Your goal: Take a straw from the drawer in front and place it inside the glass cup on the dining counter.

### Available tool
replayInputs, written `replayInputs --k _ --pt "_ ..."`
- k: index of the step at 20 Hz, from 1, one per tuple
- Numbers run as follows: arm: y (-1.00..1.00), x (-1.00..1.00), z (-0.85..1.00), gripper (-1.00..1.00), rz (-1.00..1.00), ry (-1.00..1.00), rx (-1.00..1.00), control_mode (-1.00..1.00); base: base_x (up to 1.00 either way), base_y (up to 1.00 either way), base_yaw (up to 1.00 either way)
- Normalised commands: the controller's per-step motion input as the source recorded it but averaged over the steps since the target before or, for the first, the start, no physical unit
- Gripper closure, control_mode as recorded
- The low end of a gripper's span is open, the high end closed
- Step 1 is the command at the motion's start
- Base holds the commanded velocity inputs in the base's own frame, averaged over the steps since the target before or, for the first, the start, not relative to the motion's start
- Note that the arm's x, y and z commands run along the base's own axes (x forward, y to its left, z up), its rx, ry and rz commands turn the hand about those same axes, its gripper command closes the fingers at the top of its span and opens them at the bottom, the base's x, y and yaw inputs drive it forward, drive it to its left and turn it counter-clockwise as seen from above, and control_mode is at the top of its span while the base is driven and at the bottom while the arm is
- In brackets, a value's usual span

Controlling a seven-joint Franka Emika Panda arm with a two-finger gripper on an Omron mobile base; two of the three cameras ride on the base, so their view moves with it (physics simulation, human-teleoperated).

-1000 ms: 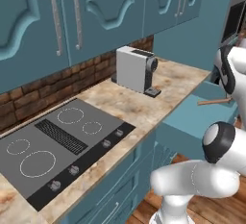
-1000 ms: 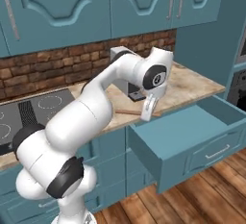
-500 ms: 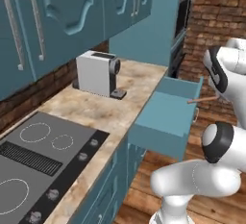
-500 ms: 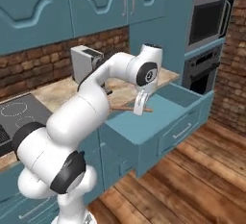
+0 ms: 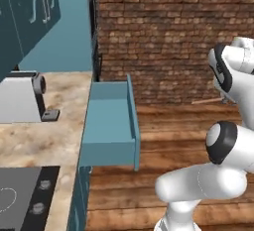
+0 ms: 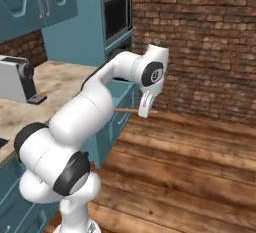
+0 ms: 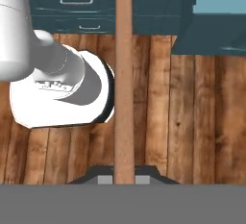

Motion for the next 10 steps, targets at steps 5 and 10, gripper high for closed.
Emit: replayInputs --k 5,10 --pt "0.0 0.0 0.0 1.0 0.0 0.0 0.0 1.0 -0.18 -0.21 -0.75" --pt "0.0 0.0 0.0 1.0 0.0 0.0 0.0 1.0 -0.23 -0.32 -0.72"
